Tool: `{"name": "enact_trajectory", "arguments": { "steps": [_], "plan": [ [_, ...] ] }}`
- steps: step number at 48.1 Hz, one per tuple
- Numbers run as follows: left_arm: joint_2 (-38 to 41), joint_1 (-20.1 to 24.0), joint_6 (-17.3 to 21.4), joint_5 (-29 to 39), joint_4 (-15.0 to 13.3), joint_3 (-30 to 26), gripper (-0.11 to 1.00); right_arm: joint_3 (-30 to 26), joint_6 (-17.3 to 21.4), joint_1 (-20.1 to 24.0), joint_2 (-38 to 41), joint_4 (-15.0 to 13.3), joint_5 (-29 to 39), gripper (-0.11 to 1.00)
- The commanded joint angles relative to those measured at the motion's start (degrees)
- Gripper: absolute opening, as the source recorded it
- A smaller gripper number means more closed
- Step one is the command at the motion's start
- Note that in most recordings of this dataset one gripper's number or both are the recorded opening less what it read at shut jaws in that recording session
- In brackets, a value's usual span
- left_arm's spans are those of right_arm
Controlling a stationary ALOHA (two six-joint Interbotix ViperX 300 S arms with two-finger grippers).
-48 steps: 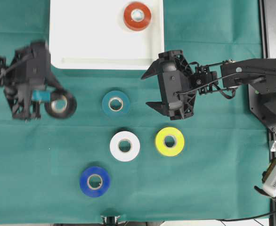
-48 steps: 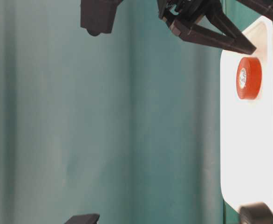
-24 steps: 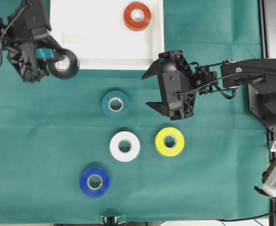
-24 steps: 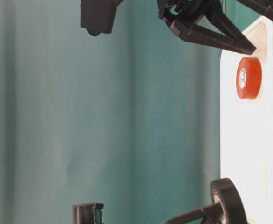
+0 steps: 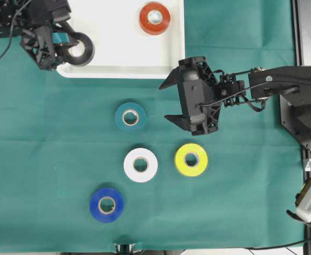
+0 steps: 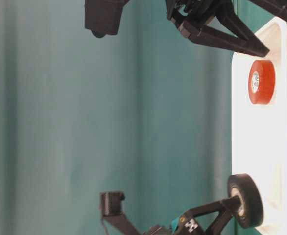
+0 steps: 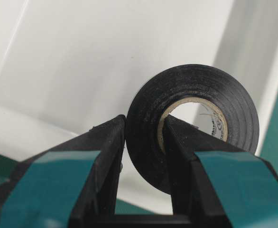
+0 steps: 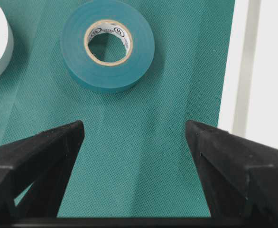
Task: Put the tape alternately from left to right into the white case.
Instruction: 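Lift the black roll and carry it into the white tray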
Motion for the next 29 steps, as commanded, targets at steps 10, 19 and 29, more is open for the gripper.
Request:
{"name": "enact_trajectory", "arguments": {
  "steps": [10,19,29],
  "plan": [
    [2.02,0.44,0.18,-1.05,0.09,-2.81,0.22,-0.09,0.09,0.09,-1.23,0.18,-0.53,0.72],
    [2.02,0.53,0.18,-0.97,0.09,-2.64,0.23,0.0,0.09,0.09,-1.23,0.18,-0.53,0.72],
    [1.93,0.53,0.09,-0.97,0.09,-1.85,0.74,0.0,0.09,0.09,-1.23,0.18,-0.79,0.72]
  ]
}}
